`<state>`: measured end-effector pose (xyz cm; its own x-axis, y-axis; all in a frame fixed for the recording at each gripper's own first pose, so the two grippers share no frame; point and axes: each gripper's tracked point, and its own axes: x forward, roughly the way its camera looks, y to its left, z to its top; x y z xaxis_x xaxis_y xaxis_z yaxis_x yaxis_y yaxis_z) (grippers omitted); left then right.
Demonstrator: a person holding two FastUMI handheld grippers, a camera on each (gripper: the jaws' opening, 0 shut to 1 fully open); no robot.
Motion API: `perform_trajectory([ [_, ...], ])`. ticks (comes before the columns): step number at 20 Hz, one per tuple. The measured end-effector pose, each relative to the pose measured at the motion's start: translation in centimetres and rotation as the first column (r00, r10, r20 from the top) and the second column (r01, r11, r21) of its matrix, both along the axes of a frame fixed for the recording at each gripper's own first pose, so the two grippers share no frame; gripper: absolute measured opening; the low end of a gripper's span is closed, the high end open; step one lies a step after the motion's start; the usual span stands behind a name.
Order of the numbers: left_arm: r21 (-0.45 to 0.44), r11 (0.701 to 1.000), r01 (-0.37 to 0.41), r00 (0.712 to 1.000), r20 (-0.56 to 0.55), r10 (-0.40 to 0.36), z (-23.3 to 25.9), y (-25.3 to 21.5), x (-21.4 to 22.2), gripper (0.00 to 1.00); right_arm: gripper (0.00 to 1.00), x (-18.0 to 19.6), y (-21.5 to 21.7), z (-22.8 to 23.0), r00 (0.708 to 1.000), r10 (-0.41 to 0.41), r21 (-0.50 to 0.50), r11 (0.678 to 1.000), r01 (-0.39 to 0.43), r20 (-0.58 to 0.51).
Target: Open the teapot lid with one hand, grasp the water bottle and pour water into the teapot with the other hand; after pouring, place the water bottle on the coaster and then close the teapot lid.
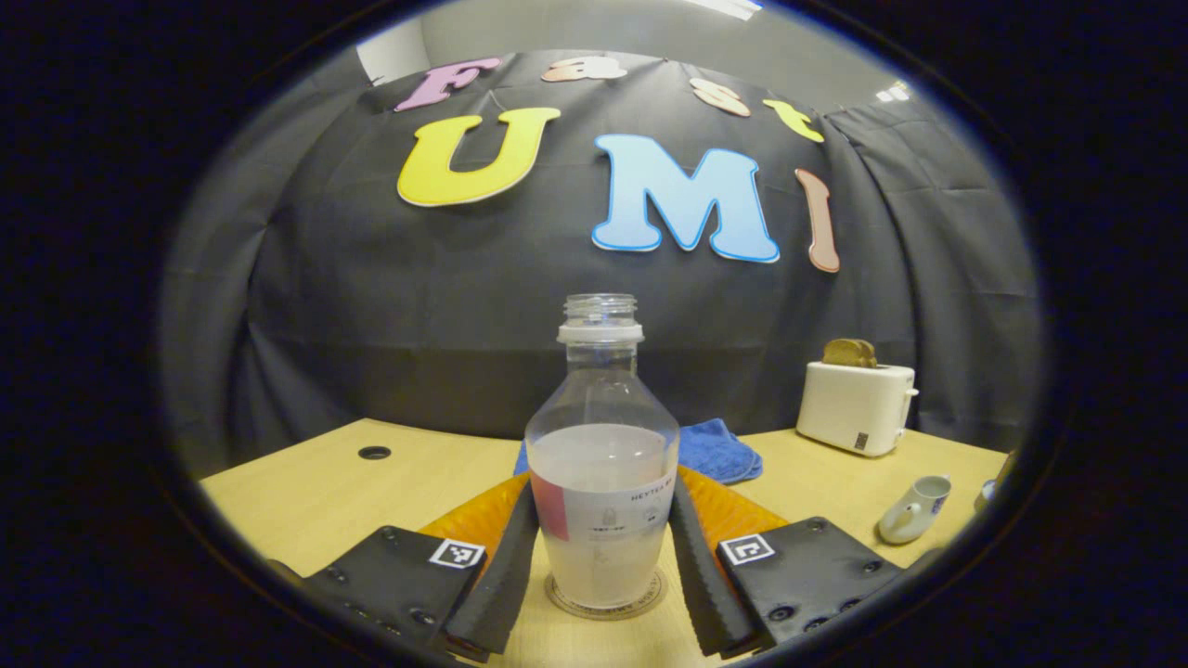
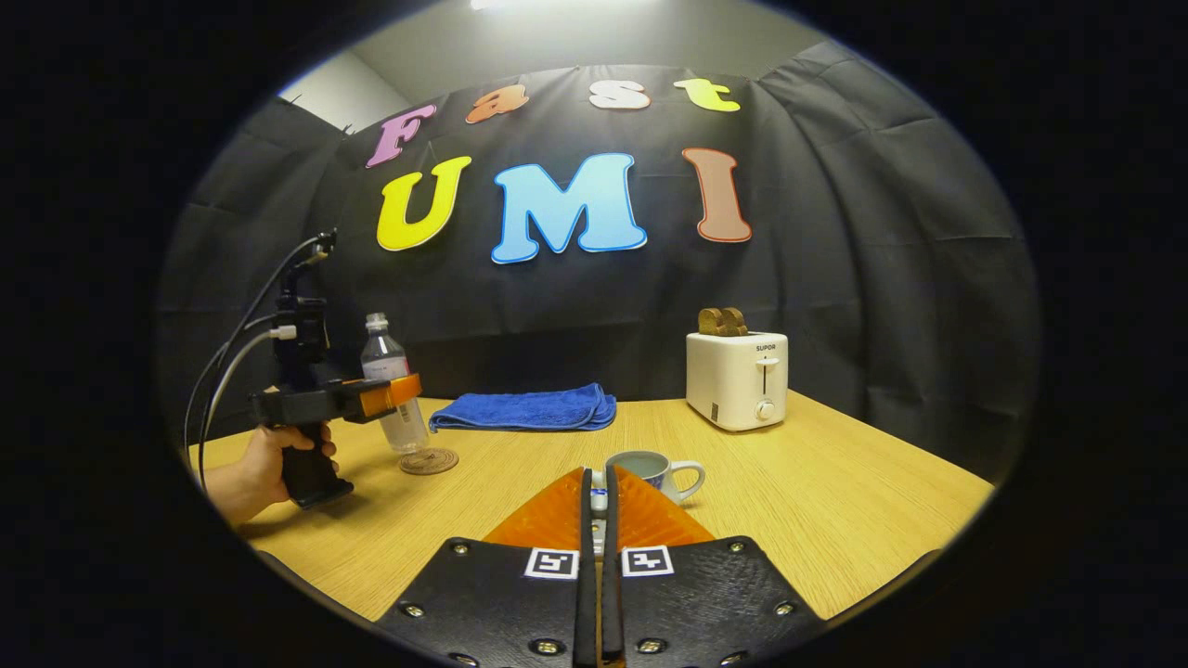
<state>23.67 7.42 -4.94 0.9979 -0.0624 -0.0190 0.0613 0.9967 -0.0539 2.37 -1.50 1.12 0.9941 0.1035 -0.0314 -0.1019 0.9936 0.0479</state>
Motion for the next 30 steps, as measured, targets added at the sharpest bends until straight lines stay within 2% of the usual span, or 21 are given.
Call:
perform_trajectory([
  [3,0.048,0.999,-0.004,1.0,-0.029,0.005,-1.6,-0.5,1.2,0.83,0.02,0.1,-0.7,0.1,1.0,-0.008,0.007,1.0,0.008,0.0],
  [8,0.054,0.998,-0.014,1.0,-0.027,0.015,-2.2,-0.5,1.5,0.84,0.02,0.1,-1.0,-0.2,1.0,-0.012,0.006,1.0,0.012,-0.011],
  [10,0.067,0.997,-0.025,0.999,-0.034,0.027,-2.2,-0.4,1.3,0.88,0.02,0.0,-1.1,-0.1,1.0,-0.016,0.001,1.0,0.016,-0.008],
  [12,0.091,0.995,-0.042,0.999,-0.024,0.044,-1.9,-0.1,1.1,1.0,0.02,0.1,-0.9,-0.2,1.0,-0.009,-0.003,1.0,0.009,-0.012],
  [14,0.105,0.993,-0.043,0.999,0.005,0.043,-0.6,-0.4,0.5,1.0,0.03,-0.2,-0.6,-0.3,1.0,0.001,-0.006,1.0,-0.001,-0.018],
  [21,0.088,0.994,-0.072,0.997,0.003,0.072,-0.1,0.2,-2.1,1.0,0.03,-1.0,-0.3,0.7,1.0,0.004,-0.011,1.0,-0.004,0.002],
  [24,0.071,0.995,-0.071,0.997,-0.012,0.072,-0.6,0.2,-5.3,1.0,0.02,-0.5,-0.6,1.4,1.0,-0.009,-0.011,1.0,0.009,0.027],
  [30,0.043,0.998,-0.047,0.999,0.008,0.047,1.0,-0.3,-12.4,1.0,0.02,4.4,-1.2,3.1,0.994,-0.044,-0.047,0.998,0.049,0.095],
])
